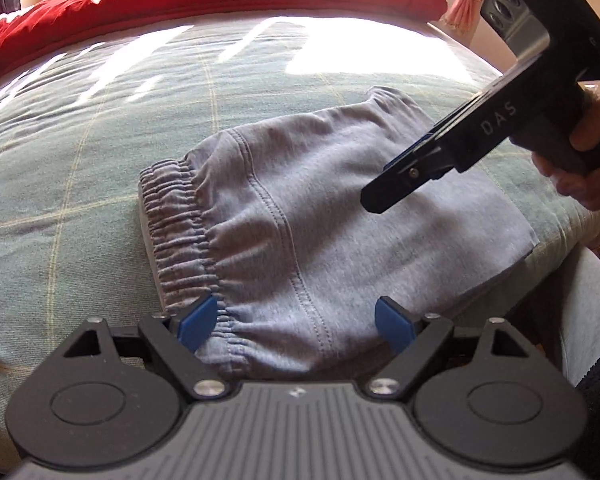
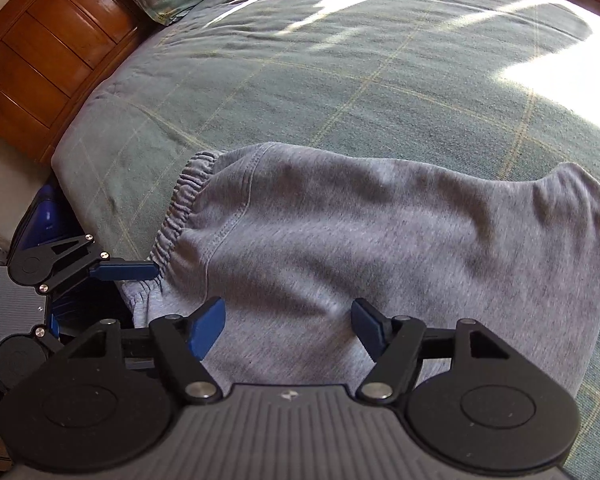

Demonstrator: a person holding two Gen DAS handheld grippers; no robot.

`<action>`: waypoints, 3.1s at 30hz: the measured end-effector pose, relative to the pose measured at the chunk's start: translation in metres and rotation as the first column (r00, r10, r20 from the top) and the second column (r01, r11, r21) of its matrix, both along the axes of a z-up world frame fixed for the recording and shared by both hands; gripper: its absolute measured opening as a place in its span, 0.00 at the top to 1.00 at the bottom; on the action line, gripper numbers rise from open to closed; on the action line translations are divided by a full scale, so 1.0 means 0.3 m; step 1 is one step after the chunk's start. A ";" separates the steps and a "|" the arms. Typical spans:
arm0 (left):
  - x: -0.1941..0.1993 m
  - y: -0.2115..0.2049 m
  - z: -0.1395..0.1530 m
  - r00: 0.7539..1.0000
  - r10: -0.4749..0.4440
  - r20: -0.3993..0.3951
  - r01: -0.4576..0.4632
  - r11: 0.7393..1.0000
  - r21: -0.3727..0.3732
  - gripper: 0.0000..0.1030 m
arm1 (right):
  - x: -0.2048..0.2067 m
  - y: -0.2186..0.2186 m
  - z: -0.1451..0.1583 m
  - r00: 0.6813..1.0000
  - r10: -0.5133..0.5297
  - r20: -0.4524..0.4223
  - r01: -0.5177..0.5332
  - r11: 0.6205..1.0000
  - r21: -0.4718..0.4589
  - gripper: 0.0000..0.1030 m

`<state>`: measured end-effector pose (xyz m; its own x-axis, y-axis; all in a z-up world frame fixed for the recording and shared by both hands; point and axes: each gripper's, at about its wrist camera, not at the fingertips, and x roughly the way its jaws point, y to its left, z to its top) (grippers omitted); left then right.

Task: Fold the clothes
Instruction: 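Position the open right tool over the stack while the left tool hovers at the waistband, then close the left tool on the waistband end while the right tool grips the opposite folded edge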

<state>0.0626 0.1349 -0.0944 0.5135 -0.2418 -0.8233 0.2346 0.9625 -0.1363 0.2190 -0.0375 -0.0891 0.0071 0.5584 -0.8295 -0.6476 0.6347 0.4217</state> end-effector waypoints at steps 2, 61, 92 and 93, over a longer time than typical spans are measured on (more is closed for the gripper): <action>-0.001 0.011 0.027 1.000 0.014 0.003 -0.014 1.000 -0.013 0.17 | 0.001 -0.003 0.008 1.000 -0.005 0.000 0.005 1.000 0.004 0.26; 0.201 0.391 -0.281 0.891 0.188 -0.413 -0.430 0.642 -0.635 0.20 | 0.073 -0.591 -0.031 0.877 -0.472 -0.091 0.479 0.874 0.082 0.23; 0.300 0.440 -0.326 0.905 0.141 -0.400 -0.397 0.613 -0.683 0.27 | 0.250 -0.610 -0.311 0.821 -0.318 -0.473 0.496 0.808 0.319 0.17; 0.296 0.439 -0.324 0.907 0.140 -0.397 -0.394 0.617 -0.682 0.27 | 0.265 -0.593 -0.313 0.819 -0.321 -0.475 0.500 0.806 0.317 0.17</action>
